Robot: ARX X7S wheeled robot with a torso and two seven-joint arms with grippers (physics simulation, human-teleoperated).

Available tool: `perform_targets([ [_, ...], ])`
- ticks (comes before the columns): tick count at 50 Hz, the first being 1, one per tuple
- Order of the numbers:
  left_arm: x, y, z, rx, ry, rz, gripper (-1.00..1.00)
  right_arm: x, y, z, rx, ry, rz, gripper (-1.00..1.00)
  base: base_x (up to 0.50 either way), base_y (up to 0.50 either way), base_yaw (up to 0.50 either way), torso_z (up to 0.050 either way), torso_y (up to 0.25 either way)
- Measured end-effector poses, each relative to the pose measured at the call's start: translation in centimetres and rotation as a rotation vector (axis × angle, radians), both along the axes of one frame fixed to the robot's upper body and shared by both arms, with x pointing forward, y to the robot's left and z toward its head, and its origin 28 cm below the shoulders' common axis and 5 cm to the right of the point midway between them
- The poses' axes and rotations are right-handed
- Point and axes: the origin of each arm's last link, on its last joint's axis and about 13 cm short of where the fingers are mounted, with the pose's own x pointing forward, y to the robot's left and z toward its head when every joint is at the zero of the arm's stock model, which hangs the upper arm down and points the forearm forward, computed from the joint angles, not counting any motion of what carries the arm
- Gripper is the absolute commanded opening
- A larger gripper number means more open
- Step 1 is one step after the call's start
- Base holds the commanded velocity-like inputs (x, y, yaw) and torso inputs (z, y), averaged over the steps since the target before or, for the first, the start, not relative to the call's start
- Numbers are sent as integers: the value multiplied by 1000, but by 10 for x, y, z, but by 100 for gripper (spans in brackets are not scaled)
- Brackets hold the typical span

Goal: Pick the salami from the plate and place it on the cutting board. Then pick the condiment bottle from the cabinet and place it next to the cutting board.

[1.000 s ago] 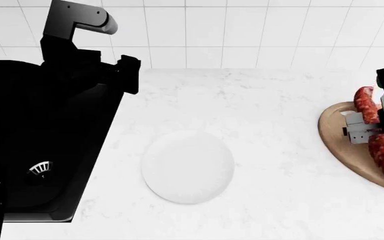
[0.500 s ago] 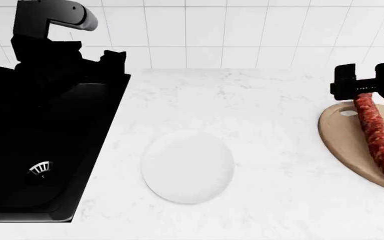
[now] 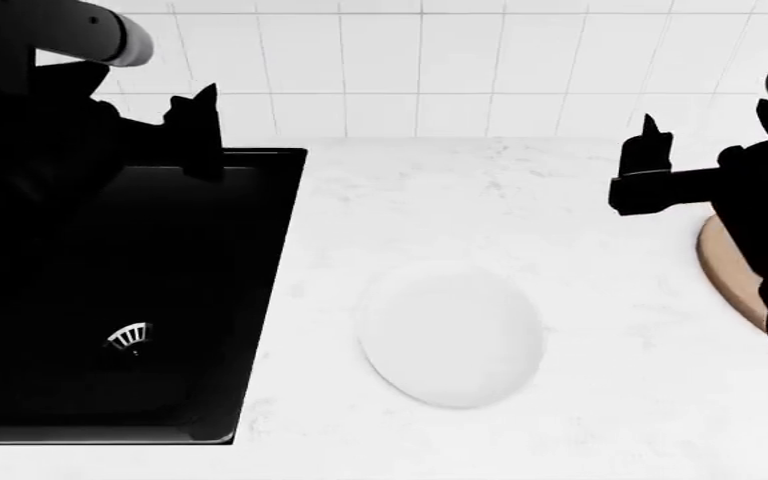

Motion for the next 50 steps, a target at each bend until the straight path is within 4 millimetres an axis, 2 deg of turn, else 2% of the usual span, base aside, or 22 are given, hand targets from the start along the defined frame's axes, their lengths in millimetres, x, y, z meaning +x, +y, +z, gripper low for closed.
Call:
perform_targets([
  [50, -10, 3, 0, 6, -5, 6, 100, -7, 13, -10, 46, -3, 99, 100, 0, 500, 0, 0, 0],
])
